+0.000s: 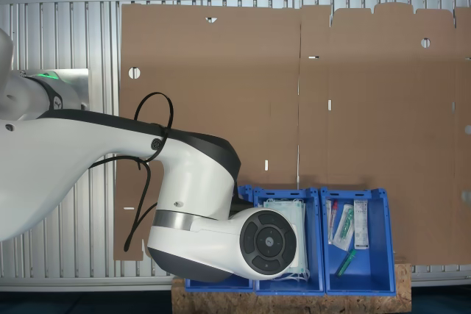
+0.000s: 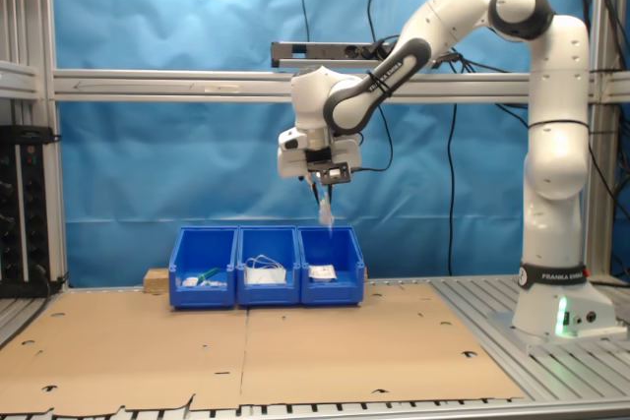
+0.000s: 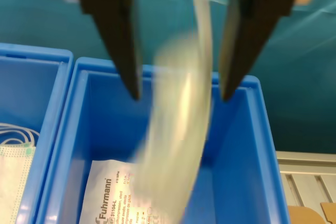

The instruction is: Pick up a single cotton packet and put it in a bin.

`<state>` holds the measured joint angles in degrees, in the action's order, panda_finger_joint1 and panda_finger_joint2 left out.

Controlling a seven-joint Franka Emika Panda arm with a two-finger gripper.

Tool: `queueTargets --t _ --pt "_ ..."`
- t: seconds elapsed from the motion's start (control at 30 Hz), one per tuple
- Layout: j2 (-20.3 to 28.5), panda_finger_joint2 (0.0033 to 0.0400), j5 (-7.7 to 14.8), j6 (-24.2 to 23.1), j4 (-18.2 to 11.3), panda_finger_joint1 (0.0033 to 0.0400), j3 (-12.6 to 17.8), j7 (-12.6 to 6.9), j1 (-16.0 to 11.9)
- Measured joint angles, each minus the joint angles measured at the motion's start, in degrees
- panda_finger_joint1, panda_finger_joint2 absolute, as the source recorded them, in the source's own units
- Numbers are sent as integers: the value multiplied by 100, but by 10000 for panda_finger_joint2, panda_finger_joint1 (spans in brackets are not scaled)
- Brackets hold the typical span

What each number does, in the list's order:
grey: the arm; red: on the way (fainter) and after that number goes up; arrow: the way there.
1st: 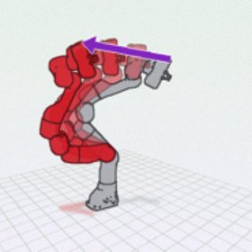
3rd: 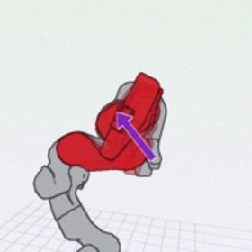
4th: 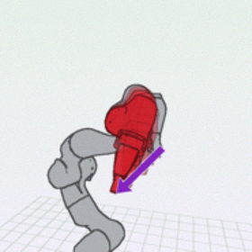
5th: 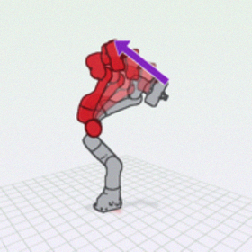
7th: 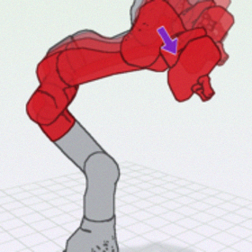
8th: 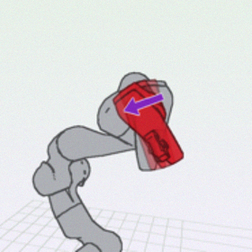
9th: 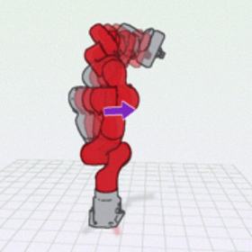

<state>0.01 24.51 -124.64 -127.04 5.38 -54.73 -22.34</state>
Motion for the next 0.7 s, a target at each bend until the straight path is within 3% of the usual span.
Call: queueTargets --t 0.03,0.17,0.2,0.47,0.5,0.67,0.7 --pt "0 111 0 0 0 111 0 -1 0" --pt "0 111 0 -3 0 111 0 -1 0" --pt "0 204 0 -3 0 204 0 -2 0" --pt "0 204 0 -3 0 204 0 -2 0" --pt "0 373 0 -3 0 373 0 -2 0" --pt "0 373 0 -3 0 373 0 -2 0" --pt "0 394 0 -3 0 394 0 -2 0"
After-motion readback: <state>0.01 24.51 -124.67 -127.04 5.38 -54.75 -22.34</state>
